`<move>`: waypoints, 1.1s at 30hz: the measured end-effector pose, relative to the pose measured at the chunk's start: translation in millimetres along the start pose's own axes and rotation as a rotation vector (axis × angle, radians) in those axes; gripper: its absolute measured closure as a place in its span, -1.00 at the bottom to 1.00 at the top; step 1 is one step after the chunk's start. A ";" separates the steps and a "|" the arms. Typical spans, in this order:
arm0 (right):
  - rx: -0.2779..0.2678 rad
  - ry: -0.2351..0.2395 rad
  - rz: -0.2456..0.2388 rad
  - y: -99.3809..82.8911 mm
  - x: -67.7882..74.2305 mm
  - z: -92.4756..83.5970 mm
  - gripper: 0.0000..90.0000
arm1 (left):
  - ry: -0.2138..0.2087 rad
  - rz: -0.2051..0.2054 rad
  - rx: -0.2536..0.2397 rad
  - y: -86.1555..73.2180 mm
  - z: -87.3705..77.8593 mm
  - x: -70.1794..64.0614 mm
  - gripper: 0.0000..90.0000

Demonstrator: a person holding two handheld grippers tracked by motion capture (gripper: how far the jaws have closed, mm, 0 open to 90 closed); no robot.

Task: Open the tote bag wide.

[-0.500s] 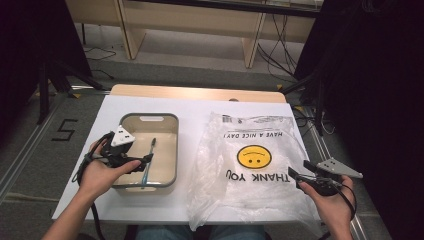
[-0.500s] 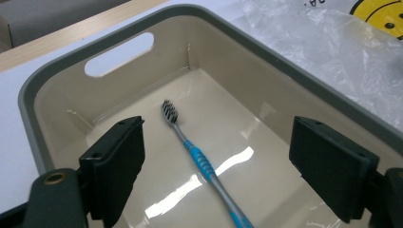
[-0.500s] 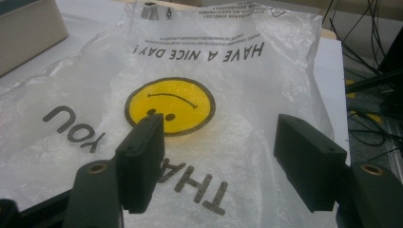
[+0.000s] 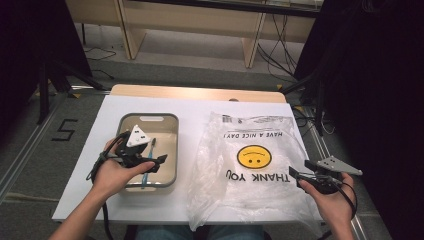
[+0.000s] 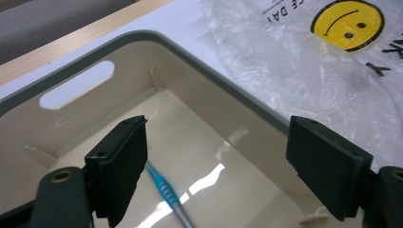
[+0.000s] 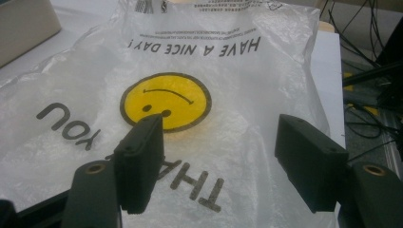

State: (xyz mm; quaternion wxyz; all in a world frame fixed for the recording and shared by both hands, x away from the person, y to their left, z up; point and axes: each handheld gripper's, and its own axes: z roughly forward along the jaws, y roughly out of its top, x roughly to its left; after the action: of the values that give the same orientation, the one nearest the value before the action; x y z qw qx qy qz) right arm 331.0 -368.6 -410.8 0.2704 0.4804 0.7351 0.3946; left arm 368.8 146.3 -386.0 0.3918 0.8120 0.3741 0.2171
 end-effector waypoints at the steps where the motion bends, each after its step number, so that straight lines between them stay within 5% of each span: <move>1: 0.000 0.000 0.000 0.0 0.0 0.0 -0.23 | -0.011 0.000 -0.004 2.2 0.6 -3.2 -0.51; 10: 0.061 -0.045 0.031 0.2 -8.1 2.5 -0.24 | -0.095 0.065 -0.005 24.9 12.8 -37.6 -0.45; 20: 0.167 -0.098 0.073 -10.2 -20.8 2.8 -0.25 | -0.203 0.170 0.050 44.2 34.7 -92.6 -0.47; 28: 0.257 -0.100 0.074 -18.1 -23.6 9.1 -0.29 | -0.240 0.197 0.194 38.6 72.7 -122.2 -0.50; 33: 0.308 -0.116 0.087 -25.7 -28.0 14.1 -0.31 | -0.175 0.232 0.296 33.9 95.9 -132.4 -0.51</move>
State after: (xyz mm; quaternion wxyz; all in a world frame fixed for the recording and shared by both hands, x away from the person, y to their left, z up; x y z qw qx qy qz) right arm 340.3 -395.7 -439.5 0.2182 0.5695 0.7486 0.2601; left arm 362.7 -16.1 -424.2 0.2715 0.9141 0.2704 0.1324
